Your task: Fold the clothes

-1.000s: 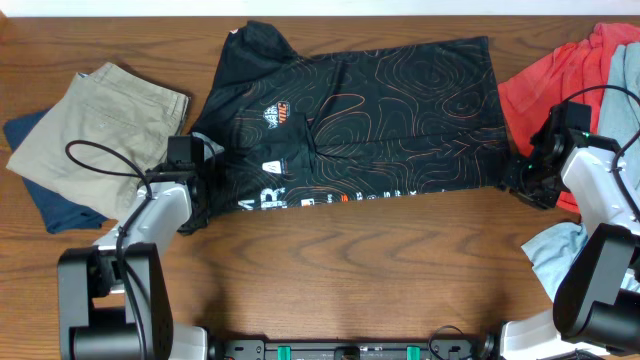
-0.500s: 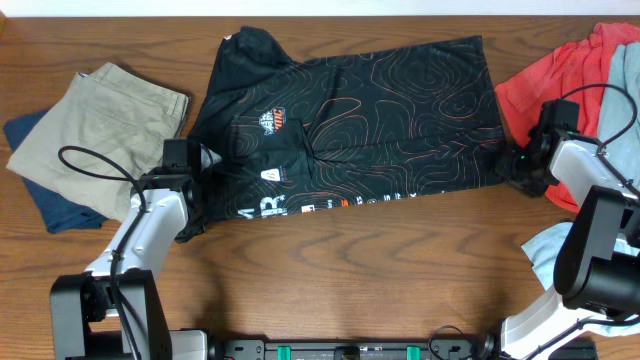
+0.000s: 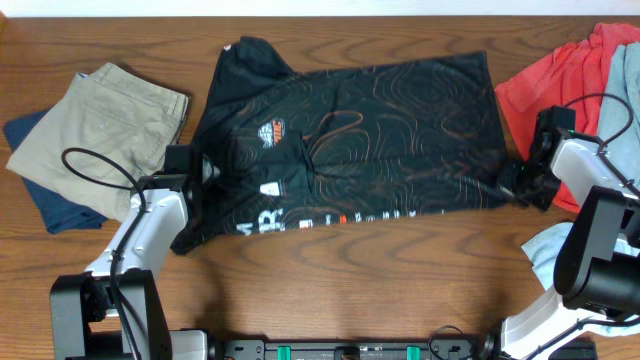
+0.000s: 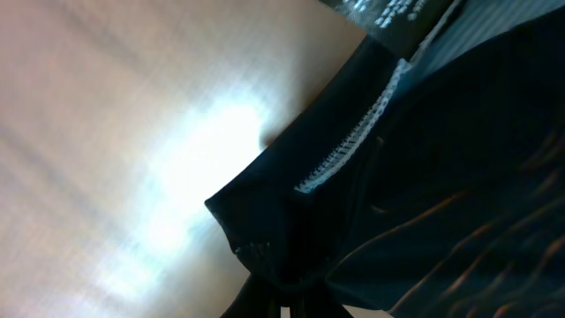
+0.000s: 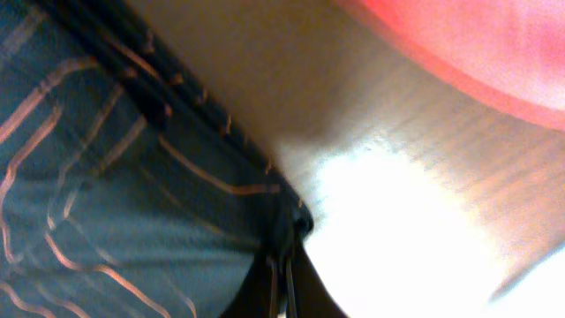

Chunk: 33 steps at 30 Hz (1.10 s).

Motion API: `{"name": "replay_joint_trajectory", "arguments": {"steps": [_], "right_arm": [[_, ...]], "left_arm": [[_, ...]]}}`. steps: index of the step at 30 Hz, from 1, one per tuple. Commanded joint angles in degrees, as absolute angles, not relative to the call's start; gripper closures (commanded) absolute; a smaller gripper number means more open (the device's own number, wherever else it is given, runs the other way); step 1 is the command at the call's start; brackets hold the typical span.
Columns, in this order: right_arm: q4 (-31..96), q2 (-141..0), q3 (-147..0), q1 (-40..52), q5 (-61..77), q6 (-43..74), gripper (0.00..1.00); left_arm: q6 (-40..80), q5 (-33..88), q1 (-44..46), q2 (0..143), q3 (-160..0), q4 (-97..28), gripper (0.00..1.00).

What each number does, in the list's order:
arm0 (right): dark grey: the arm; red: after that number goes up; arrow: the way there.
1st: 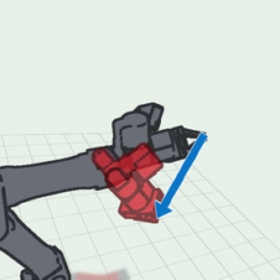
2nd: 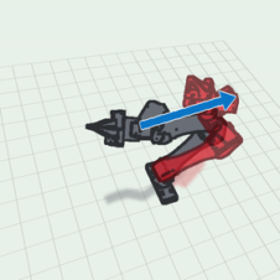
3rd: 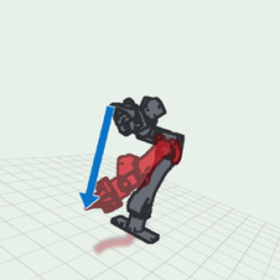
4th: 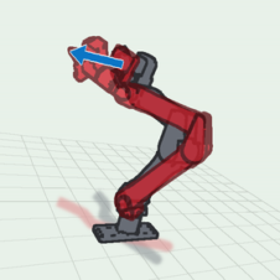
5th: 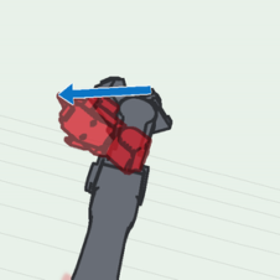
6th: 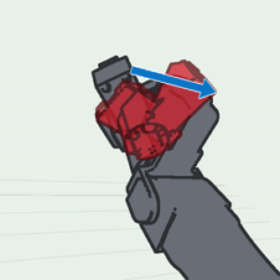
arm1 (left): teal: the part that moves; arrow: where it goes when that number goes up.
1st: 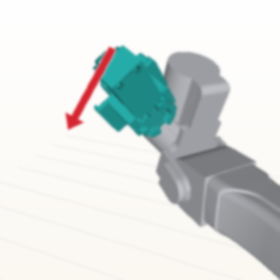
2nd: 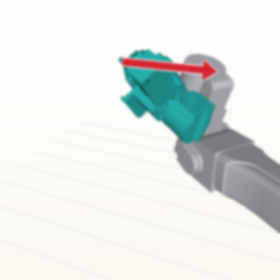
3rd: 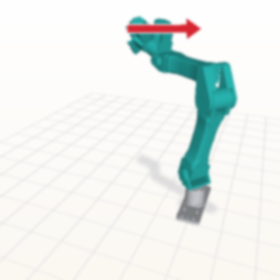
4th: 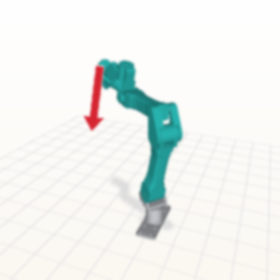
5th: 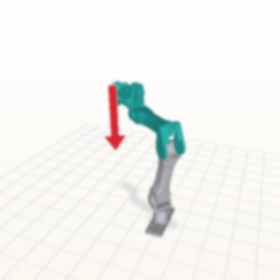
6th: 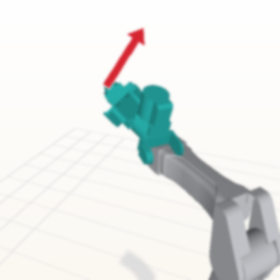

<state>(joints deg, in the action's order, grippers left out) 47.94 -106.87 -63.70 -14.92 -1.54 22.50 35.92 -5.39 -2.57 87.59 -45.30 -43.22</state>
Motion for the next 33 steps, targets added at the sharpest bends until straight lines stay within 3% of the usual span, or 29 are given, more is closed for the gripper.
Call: {"name": "replay_joint_trajectory", "arguments": {"steps": [1, 7, 18, 20, 22, 23, 28, 33], "right_arm": [[54.11, -107.55, -62.81, -16.64, -7.79, 25.89, 0.99], [62.89, -107.46, -62.81, -20.25, -11.14, 26.35, 0.99], [64.51, -104.99, -62.83, -21.08, -11.33, 26.11, 0.95], [64.27, -104.01, -62.83, -21.08, -10.68, 26.09, 0.84], [63.92, -102.8, -62.89, -21.08, -9.02, 26.06, 0.5], [63.66, -102.06, -63.02, -21.08, -8.14, 25.56, 0.4], [60.18, -98.72, -63.53, -21.08, -2.55, 19.33, 0.43], [58.13, -98.61, -63.18, -20.71, 1.43, 17.5, 0.51]], "left_arm": [[33.67, -6.66, -2.83, 87.2, -44.91, -47.11, 0.94], [32.6, -6.72, -2.94, 86.76, -44.91, -54.94, 0.94], [32.6, -6.9, -2.98, 82.59, -45.52, -51.83, 0.94], [32.6, -6.9, -2.98, 81.41, -45.52, -52.82, 0.9], [32.6, -6.83, -2.98, 80.42, -45.52, -53.71, 0.84], [32.58, -6.63, -2.98, 79.88, -45.52, -54.06, 0.84], [32.58, -5.13, -2.98, 77.6, -45.52, -54.35, 0.83], [32.27, -0.32, -2.98, 75.77, -45.54, -52.36, 0.83]]}}
